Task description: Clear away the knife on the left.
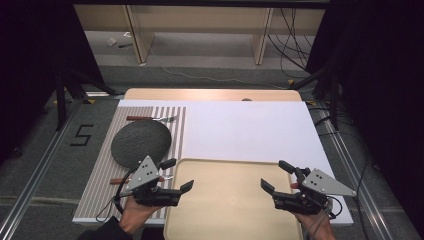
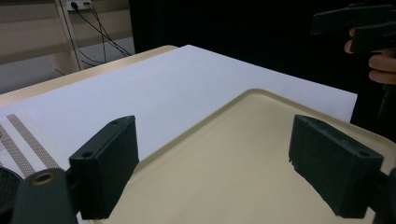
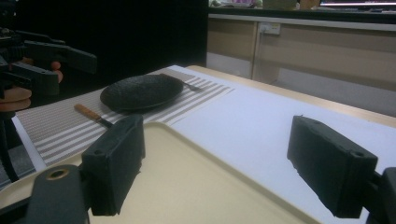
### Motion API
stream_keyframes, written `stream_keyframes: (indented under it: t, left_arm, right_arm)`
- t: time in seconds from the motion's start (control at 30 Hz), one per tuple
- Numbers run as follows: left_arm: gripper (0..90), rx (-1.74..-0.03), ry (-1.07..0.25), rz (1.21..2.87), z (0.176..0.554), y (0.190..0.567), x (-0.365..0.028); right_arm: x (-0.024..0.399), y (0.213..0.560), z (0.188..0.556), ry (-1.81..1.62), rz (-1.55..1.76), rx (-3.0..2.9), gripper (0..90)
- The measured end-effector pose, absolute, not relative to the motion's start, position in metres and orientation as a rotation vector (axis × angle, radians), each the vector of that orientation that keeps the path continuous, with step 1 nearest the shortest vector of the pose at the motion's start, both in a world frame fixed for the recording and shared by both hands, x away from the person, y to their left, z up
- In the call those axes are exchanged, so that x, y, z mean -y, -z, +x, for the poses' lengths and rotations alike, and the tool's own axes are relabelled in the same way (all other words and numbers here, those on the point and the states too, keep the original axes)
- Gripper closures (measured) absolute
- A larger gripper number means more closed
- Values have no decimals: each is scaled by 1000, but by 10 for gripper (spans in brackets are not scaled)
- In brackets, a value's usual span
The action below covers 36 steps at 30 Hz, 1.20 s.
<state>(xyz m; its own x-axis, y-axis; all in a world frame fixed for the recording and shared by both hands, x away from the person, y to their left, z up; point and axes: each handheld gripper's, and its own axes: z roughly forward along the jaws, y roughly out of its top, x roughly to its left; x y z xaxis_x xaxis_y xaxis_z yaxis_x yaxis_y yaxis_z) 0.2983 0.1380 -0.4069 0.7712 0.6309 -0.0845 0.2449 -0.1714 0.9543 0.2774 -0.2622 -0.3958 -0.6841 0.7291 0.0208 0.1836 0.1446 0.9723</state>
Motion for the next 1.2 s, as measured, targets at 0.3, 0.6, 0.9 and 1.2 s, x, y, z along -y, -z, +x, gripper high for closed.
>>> stream_keyframes:
  t: [0.3,0.6,0.9,1.2]
  left_arm:
    - [156,-685,-383,1761,298,407,-138]
    - [156,-688,-366,1767,299,406,-139]
    - [157,-693,-323,1791,301,405,-140]
    - [157,-685,-300,1870,304,405,-141]
  right_arm:
    - [262,396,277,-1566,869,-1969,201]
    - [262,396,277,-1567,866,-1970,201]
    - [261,396,278,-1567,863,-1976,201]
    - [261,396,278,-1567,863,-1980,201]
